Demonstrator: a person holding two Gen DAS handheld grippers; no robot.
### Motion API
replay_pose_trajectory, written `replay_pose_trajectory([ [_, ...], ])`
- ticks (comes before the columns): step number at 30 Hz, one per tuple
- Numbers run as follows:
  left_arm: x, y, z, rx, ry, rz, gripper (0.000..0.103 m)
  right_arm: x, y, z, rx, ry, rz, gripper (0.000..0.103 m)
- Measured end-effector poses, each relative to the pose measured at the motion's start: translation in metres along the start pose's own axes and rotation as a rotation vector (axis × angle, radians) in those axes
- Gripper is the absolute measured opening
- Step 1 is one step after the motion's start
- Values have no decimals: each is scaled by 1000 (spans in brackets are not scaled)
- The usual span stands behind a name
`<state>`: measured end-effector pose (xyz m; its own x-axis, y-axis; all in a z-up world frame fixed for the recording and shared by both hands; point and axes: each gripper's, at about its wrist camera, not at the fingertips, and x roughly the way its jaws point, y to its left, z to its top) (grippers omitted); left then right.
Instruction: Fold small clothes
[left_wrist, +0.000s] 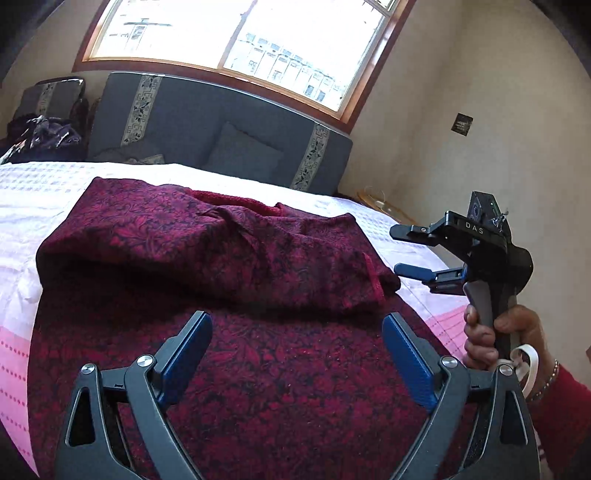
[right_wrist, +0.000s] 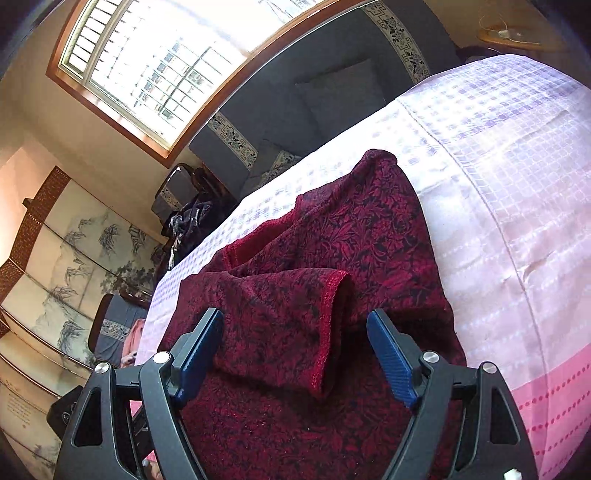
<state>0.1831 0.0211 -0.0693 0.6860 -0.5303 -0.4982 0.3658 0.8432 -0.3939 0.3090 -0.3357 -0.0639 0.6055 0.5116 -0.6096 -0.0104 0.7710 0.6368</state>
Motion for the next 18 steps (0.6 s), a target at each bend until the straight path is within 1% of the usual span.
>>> replay_pose_trajectory([
  [1, 3, 6, -3, -38, 32, 8, 93, 4, -2, 2, -15, 11, -21, 78],
  [2, 3, 13, -6, -83, 43, -19, 93, 11, -3, 7, -31, 21, -44, 78],
  [3, 1, 19, -8, -124, 37, -40, 93, 17, -3, 9, -42, 31, -53, 78],
  [4, -1, 24, -9, -150, 27, -43, 93, 23, -3, 9, -51, 43, -61, 77],
  [5, -1, 28, -10, -172, 24, -46, 93, 29, -2, 8, -61, 60, -75, 72],
  [6, 1, 32, -12, -197, 25, -56, 93, 36, -1, 8, -67, 83, -90, 64],
  [8, 3, 41, -13, -248, 28, -74, 93, 50, -1, 5, -60, 135, -64, 56],
  [9, 2, 43, -13, -269, 25, -76, 93, 55, 3, 4, -70, 150, -53, 51],
  [10, 2, 45, -13, -283, 21, -75, 93, 56, 8, 0, -93, 149, -61, 46],
  [11, 1, 46, -14, -291, 16, -73, 93, 55, 13, -2, -123, 139, -74, 24],
  [12, 0, 47, -14, -293, 11, -70, 93, 54, 16, -5, -142, 135, -75, 10],
  [15, -2, 45, -15, -287, 3, -47, 93, 43, 23, -1, -179, 83, -81, 9],
  [18, -5, 47, -18, -299, -15, -30, 93, 22, 25, 20, -200, -14, -88, 9],
])
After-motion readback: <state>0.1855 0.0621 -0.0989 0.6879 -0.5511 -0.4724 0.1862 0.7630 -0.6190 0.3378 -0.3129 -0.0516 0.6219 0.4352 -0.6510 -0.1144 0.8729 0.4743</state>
